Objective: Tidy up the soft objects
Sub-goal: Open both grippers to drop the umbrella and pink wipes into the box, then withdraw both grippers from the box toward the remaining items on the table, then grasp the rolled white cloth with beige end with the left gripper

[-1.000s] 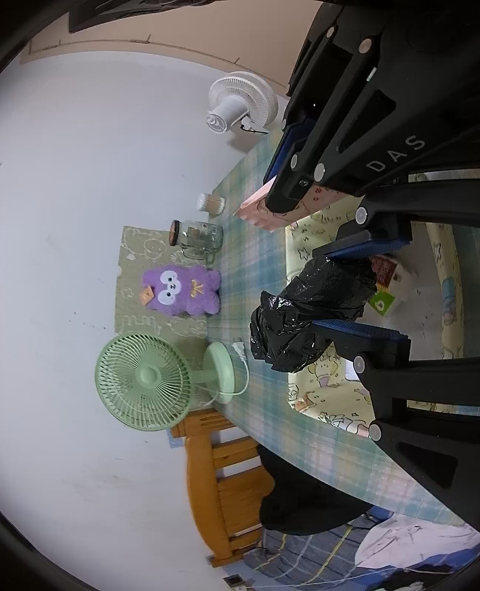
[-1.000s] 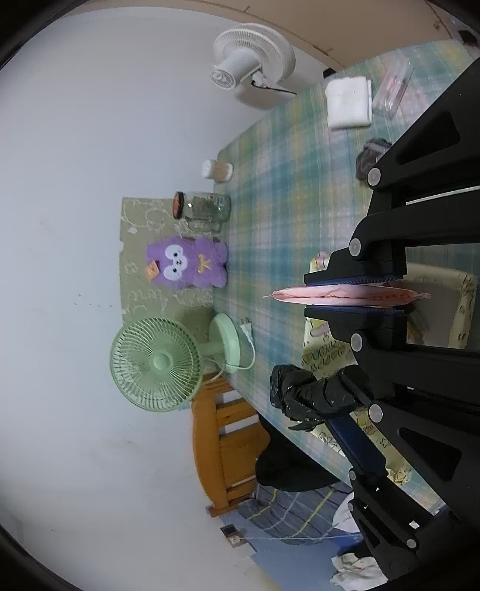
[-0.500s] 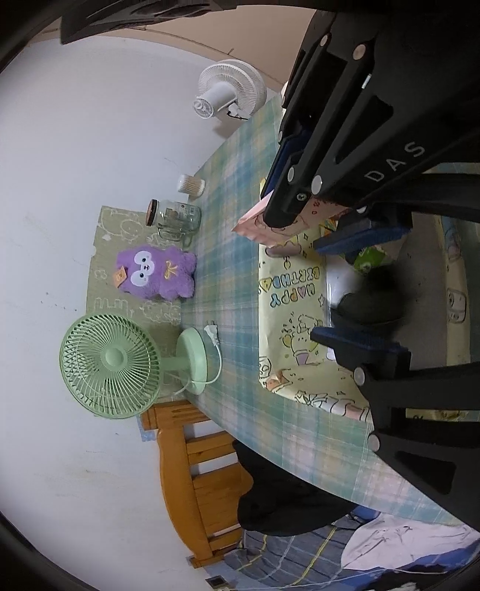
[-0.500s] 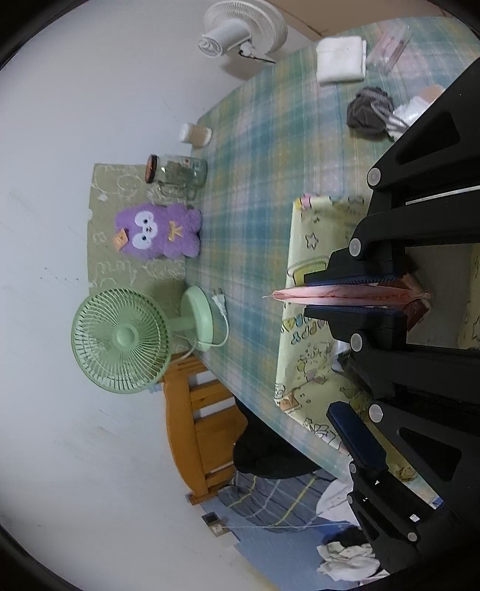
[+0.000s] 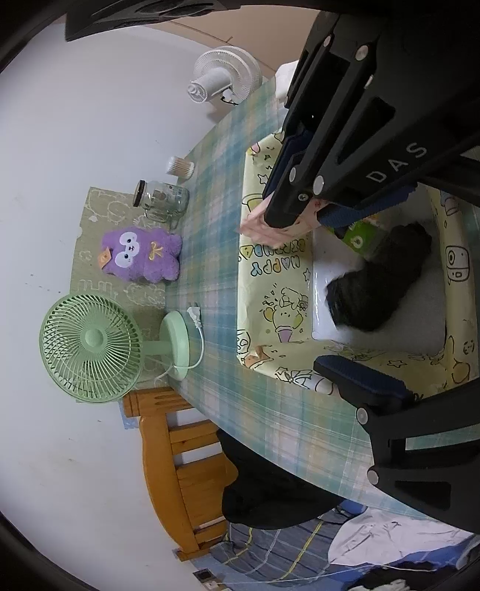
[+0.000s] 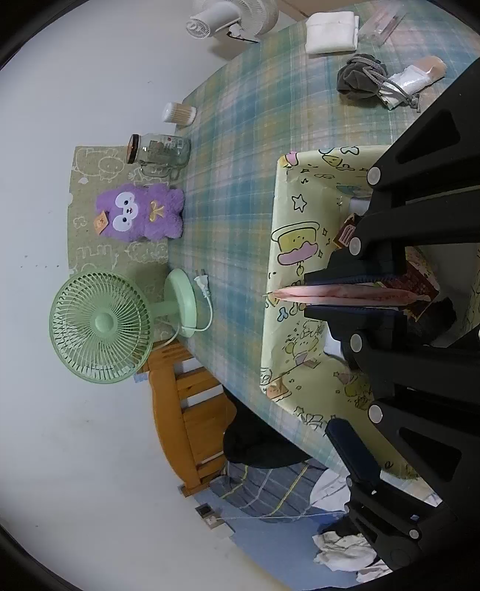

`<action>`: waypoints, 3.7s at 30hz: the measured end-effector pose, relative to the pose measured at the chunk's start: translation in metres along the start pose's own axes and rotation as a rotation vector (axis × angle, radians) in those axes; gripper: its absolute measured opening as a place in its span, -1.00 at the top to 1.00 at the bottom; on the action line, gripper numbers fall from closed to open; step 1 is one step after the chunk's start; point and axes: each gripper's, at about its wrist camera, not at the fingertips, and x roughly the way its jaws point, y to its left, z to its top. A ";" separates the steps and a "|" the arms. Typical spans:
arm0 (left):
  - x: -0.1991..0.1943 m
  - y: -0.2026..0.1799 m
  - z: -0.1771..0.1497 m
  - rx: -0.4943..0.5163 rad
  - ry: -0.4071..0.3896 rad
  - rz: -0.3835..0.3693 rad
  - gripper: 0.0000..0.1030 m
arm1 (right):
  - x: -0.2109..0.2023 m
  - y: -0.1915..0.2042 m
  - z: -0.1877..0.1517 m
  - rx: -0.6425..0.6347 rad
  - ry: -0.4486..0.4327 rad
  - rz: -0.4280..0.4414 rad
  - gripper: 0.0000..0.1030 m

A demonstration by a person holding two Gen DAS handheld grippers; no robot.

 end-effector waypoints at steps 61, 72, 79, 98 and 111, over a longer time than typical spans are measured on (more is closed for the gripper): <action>-0.058 -0.105 0.012 0.081 -0.143 -0.055 -0.96 | -0.125 -0.082 -0.001 0.034 -0.224 -0.168 -0.87; -0.073 -0.143 0.011 0.101 -0.169 -0.075 -0.98 | -0.158 -0.115 -0.010 0.083 -0.260 -0.208 -0.87; -0.080 -0.167 0.010 0.116 -0.183 -0.098 -0.98 | -0.175 -0.132 -0.015 0.094 -0.274 -0.235 -0.87; -0.072 -0.214 -0.003 0.148 -0.182 -0.128 -0.98 | -0.187 -0.179 -0.035 0.134 -0.280 -0.269 -0.88; -0.040 -0.242 -0.014 0.167 -0.127 -0.158 -0.98 | -0.166 -0.216 -0.054 0.175 -0.228 -0.280 -0.88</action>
